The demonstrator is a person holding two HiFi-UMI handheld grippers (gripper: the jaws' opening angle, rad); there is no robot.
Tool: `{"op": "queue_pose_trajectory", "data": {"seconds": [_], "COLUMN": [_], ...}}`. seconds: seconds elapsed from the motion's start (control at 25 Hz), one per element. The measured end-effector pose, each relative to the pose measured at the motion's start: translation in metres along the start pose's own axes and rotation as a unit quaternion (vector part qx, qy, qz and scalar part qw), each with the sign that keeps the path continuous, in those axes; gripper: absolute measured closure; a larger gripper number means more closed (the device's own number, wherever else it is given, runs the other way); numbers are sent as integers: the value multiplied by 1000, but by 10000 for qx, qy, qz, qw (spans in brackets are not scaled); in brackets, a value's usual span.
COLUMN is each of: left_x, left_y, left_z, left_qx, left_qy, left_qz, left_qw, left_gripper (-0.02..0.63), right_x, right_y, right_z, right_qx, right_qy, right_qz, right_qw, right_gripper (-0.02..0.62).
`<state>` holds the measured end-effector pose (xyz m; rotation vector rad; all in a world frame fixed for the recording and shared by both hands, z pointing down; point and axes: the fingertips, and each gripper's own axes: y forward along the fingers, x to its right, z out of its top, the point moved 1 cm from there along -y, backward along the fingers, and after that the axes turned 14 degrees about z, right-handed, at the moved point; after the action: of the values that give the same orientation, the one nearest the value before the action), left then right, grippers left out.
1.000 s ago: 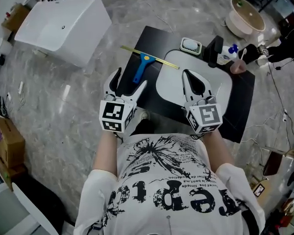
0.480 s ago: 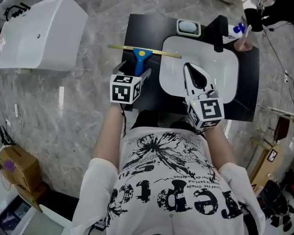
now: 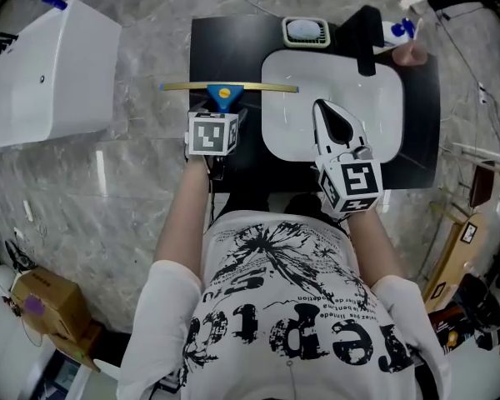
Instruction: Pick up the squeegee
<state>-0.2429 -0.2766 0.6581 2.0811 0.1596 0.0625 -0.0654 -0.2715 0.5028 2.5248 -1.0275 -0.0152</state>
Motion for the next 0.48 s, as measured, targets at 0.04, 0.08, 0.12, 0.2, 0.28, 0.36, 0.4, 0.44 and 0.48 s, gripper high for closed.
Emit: {"op": "queue_pose_trajectory", "data": {"seconds": [0.04,0.08,0.12,0.2,0.28,0.36,0.4,0.44,0.48], "left_x": [-1,-2,-4,-9,-11,-12,-12,-13,-13], "left_y": [2,4,6,9,10,9,8,8,8], "left_z": [-1,-2,-2,-2,-2,-2,-2,-1,-1], "left_qx": [-63,-100,-102,-70,-59,-55,-43,-23,3], "left_qy": [53,90,97,103,140,142,156,179,205], "left_qz": [93,196,318,567,673,690,702,717,729], "left_qw": [9999,9997,9994,9983,9976,9975,9974,9973,9971], "left_gripper": [238,246,263,344,365,374,379,383,388], "right_x": [3,6,9,15,19,21,21,21,21], "right_y": [-1,-2,-2,-3,-3,-3,-3,-2,-2], "right_z": [0,0,0,1,2,2,3,4,5], "right_qx": [-3,-1,6,25,37,40,39,40,45], "right_qy": [12,22,31,44,50,70,79,80,72], "right_qz": [-26,-47,-62,-74,-70,-53,-35,-14,6], "right_qw": [10000,10000,10000,10000,10000,10000,10000,10000,10000], "right_gripper": [580,580,580,580,580,580,580,580,581]}}
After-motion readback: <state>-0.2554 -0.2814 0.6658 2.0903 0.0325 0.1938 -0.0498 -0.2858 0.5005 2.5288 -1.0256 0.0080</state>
